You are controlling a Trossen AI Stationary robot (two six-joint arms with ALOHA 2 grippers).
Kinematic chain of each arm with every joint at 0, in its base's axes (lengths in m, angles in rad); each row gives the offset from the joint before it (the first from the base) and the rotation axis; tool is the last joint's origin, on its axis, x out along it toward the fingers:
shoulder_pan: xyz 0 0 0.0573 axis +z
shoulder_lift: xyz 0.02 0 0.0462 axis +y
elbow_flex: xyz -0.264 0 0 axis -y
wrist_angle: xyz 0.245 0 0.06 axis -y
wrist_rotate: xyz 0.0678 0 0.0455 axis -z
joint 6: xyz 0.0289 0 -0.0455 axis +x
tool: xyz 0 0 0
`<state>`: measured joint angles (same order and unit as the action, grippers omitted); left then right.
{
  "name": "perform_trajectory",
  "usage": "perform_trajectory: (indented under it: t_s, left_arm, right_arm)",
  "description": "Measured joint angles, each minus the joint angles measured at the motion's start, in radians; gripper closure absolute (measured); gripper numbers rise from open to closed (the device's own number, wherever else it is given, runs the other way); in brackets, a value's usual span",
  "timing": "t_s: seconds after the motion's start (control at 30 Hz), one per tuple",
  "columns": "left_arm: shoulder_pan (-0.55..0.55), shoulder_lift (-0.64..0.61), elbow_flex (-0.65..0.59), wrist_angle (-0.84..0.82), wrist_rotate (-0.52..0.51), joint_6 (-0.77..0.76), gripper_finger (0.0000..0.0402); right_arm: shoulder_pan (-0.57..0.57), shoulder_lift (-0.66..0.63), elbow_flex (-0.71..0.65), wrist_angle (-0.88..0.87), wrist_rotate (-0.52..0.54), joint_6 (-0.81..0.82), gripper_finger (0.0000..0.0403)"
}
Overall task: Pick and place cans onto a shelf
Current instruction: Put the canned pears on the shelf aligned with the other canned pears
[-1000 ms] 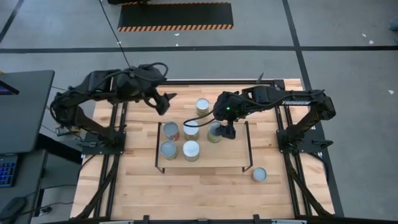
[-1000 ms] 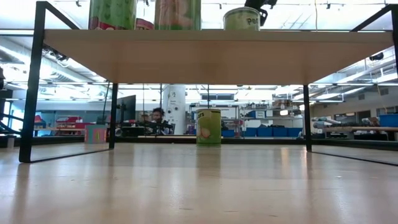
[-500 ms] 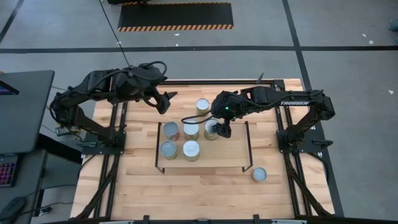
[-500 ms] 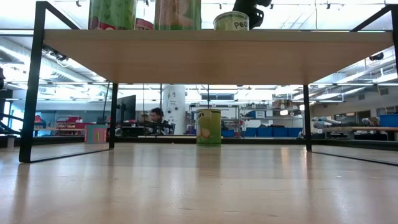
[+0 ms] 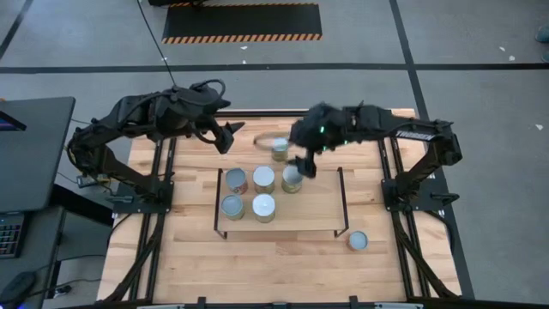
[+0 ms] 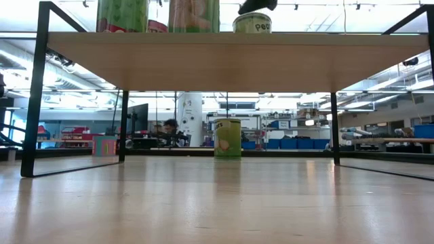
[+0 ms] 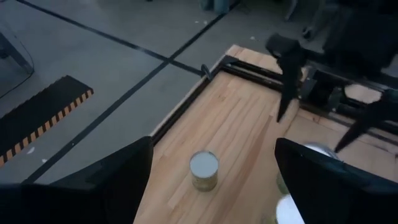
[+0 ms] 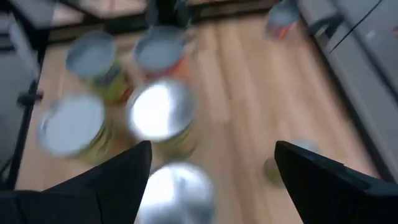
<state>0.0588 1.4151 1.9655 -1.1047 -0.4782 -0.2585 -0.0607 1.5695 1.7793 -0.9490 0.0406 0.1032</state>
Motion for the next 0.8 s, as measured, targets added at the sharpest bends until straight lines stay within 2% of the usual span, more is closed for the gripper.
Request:
perform_trajectory:
  t_s: [0.1,0.27,0.4,0.53,0.63,0.8]
  left_arm:
    - [0.021,0.0,-0.001,-0.004,0.011,0.001,0.0059]
    - [0.037,-0.011,-0.001,-0.038,0.048,0.083,0.0076]
    - [0.036,-0.019,0.0,-0.051,0.05,0.068,0.0092]
    - [0.036,-0.025,-0.001,-0.053,0.05,0.026,0.0099]
    - [0.037,-0.027,-0.001,-0.052,0.045,-0.004,0.01]
    - [0.065,-0.027,-0.001,-0.054,0.055,-0.082,0.01]
  right_arm:
    - [-0.069,-0.001,0.019,0.006,-0.022,-0.051,0.0054]
    - [-0.215,-0.005,0.018,0.005,-0.143,-0.212,0.0054]
    - [-0.35,-0.006,-0.004,0.019,-0.211,-0.35,0.0054]
    - [-0.481,-0.006,-0.102,0.037,-0.22,-0.49,0.0054]
    - [-0.553,-0.006,-0.207,0.128,-0.248,-0.53,0.0054]
    - [-0.601,-0.006,-0.4,0.369,-0.416,-0.559,0.0054]
